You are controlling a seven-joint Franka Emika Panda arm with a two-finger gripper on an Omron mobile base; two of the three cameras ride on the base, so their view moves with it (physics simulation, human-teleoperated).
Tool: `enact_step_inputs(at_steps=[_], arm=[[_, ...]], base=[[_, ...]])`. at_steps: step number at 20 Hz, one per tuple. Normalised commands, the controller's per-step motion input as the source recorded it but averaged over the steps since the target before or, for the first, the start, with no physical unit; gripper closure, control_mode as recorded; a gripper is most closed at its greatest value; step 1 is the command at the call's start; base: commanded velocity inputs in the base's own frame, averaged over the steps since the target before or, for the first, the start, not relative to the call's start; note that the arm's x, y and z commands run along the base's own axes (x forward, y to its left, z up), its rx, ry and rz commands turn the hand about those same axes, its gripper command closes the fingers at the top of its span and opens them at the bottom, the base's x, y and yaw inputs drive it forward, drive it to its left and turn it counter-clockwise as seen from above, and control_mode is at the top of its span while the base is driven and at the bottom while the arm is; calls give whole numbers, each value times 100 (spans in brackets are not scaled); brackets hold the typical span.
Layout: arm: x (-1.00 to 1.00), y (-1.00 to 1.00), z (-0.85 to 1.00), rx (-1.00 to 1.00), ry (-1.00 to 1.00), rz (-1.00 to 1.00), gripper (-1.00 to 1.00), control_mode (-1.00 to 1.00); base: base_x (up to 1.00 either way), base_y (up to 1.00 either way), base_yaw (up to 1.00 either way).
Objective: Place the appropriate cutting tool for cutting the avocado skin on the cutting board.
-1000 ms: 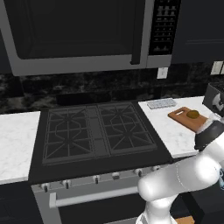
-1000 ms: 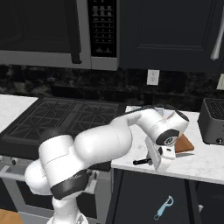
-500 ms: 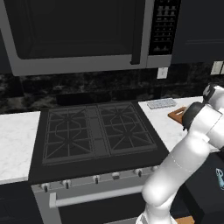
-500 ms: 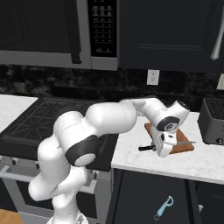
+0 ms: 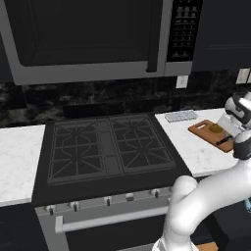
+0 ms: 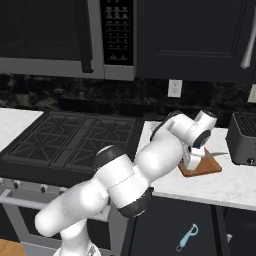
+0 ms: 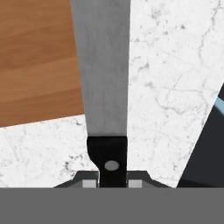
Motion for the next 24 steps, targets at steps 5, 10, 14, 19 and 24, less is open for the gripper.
enact_step_inputs(at_steps=[5, 10, 14, 19, 24], arm=[[25, -18, -42, -2, 0, 0, 100, -100], [27, -18, -31, -1, 0, 0, 100, -100], [18, -6, -48, -6, 0, 0, 100, -100], [0, 2, -71, -8, -4, 0, -100, -100], [-5, 8, -25, -1, -5, 0, -100, -100]], base=[[0, 0, 0], [0, 0, 0], [0, 0, 0], [0, 0, 0], [0, 0, 0]])
